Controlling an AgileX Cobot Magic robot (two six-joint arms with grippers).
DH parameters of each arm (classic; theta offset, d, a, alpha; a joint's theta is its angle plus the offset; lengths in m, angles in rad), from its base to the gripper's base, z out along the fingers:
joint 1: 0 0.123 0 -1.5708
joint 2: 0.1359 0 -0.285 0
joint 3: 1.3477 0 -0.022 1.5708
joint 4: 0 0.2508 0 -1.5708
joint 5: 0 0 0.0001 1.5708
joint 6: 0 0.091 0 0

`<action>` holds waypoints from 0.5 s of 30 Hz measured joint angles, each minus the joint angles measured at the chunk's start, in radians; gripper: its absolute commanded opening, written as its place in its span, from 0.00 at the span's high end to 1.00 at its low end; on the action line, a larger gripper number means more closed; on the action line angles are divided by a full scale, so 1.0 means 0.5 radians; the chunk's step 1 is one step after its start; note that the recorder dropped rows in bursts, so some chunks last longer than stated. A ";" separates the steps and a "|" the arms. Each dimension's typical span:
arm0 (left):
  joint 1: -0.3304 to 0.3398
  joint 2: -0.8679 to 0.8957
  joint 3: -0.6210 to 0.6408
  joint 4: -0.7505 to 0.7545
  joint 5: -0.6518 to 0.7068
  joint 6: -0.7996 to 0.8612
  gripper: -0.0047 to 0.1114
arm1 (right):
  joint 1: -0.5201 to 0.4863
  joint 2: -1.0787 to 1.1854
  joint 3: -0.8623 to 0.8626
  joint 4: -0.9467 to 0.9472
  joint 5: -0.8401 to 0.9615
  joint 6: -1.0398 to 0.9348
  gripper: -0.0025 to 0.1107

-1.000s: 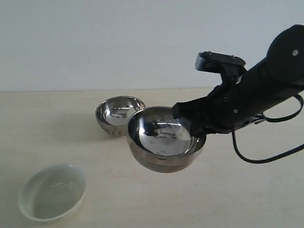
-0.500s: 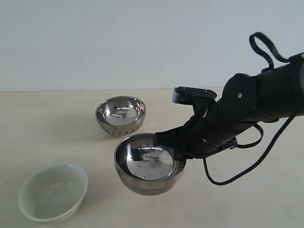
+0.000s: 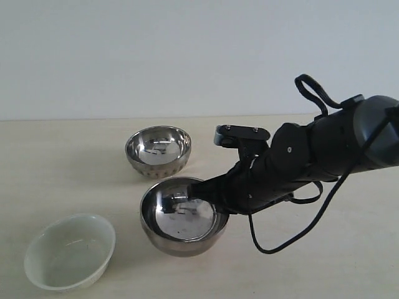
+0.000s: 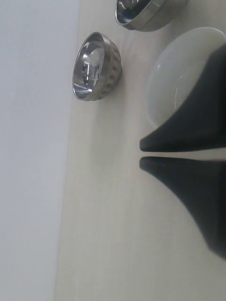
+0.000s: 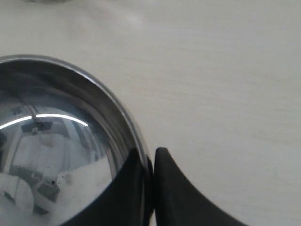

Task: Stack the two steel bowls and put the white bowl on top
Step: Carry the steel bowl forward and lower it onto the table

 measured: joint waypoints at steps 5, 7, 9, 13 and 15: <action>0.000 0.000 0.000 0.000 0.000 0.000 0.93 | 0.036 0.023 0.000 0.008 -0.053 0.000 0.98; 0.000 0.000 0.000 0.000 0.000 0.000 0.93 | 0.037 0.043 0.000 0.008 -0.053 0.000 0.98; 0.000 0.000 0.000 0.000 0.000 0.000 0.93 | 0.040 0.066 0.000 0.008 -0.053 0.000 0.98; 0.000 0.000 0.000 0.000 0.000 0.000 0.93 | 0.040 0.084 0.000 0.008 -0.063 0.000 0.98; 0.000 0.000 0.000 0.000 0.000 0.000 0.93 | 0.040 0.084 0.000 0.005 -0.066 0.000 0.98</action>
